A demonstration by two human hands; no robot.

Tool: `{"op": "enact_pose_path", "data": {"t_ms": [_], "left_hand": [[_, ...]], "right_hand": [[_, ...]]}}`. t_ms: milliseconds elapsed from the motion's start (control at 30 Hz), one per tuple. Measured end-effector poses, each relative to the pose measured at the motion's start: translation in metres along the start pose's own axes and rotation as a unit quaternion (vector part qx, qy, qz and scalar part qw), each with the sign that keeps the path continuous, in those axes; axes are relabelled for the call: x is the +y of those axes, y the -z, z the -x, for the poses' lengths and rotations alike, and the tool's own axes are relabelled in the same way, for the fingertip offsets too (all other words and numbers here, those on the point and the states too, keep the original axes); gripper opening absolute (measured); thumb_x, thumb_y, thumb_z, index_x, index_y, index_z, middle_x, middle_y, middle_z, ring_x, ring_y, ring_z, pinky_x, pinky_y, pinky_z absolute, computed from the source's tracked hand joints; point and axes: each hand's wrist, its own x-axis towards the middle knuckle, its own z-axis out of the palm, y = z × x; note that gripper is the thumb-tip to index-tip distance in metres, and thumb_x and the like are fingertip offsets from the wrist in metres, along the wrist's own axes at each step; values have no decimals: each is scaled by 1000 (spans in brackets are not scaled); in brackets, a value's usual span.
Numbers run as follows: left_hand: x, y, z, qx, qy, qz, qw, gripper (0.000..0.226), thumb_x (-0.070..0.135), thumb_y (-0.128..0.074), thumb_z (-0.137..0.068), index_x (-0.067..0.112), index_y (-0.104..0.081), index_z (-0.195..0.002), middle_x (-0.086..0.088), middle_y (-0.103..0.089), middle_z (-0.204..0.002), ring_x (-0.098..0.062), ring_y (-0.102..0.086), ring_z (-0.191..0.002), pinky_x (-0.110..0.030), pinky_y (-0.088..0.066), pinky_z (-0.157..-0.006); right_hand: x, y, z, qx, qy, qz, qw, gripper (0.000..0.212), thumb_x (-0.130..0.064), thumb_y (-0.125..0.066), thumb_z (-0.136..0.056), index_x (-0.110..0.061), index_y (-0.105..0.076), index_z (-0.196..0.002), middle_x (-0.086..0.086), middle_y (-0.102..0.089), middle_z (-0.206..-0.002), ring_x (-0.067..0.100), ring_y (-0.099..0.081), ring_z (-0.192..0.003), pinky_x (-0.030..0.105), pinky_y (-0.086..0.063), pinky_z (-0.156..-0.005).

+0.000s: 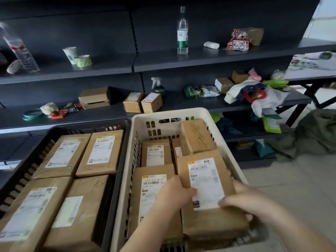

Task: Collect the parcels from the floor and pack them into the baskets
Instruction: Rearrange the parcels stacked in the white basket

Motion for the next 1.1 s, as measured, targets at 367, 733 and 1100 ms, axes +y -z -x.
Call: {"op": "enact_pose_path", "data": {"t_ms": [367, 733, 1100], "left_hand": [[-4, -11, -2, 40, -39, -158, 986, 30, 36, -55, -83, 19, -50, -106, 1, -59, -99, -18, -57, -90, -28, -46, -69], [6, 24, -66, 146, -127, -32, 981, 44, 26, -52, -88, 23, -47, -132, 3, -54, -129, -13, -51, -115, -21, -42, -85], [36, 31, -164, -39, 42, 106, 993, 27, 28, -38, -98, 14, -58, -109, -5, -59, -112, -19, -56, -101, -26, -37, -83]], "right_hand": [[-5, -17, -41, 53, -20, 216, 975, 104, -31, -72, -77, -4, -1, -148, 11, -18, -155, 24, -26, -139, 31, -31, -108], [-58, 14, -104, 227, 100, 231, 941, 82, -52, -60, -80, -16, -23, -143, 9, -32, -146, 28, -38, -130, 45, -40, -104], [-85, 9, -196, 275, -66, 316, 906, 112, -81, -47, -66, -5, -19, -144, 17, -28, -146, 34, -26, -132, 43, -30, -105]]}}
